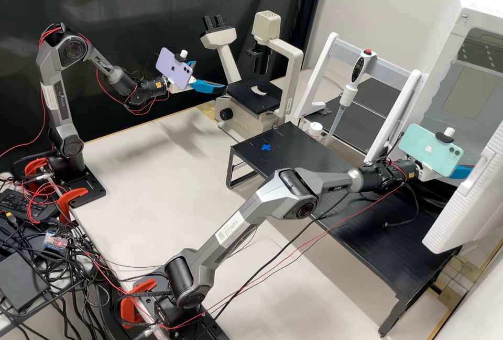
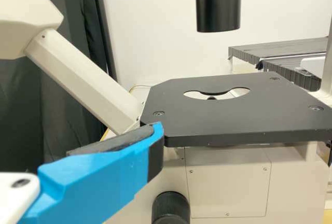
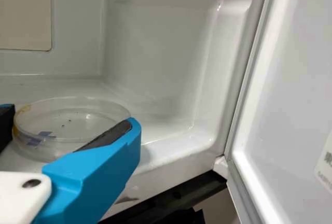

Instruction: Move the petri dish to the incubator

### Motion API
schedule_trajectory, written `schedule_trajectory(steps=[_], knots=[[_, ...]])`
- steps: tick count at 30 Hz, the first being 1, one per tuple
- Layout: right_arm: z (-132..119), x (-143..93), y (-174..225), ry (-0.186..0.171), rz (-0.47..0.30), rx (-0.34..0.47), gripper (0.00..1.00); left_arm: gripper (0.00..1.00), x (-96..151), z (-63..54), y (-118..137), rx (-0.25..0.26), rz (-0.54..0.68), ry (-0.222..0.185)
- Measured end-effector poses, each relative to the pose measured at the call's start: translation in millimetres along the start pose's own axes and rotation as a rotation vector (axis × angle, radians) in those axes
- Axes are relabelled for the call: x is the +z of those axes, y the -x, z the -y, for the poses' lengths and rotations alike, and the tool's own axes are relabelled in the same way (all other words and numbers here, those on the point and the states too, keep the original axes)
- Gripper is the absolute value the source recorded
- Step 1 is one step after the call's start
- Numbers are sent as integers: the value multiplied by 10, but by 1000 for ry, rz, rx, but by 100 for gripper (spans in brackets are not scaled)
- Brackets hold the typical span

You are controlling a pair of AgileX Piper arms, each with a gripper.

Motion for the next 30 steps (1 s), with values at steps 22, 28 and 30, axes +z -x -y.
schedule_trajectory(steps=[22,28,30], knots=[[-255,32,515,9,1,-17,100,100,0,0,0,0,0,0],[-454,-88,865,17,-51,36,100,100,0,0,0,0,0,0],[-480,-121,989,21,-73,50,100,100,0,0,0,0,0,0]])
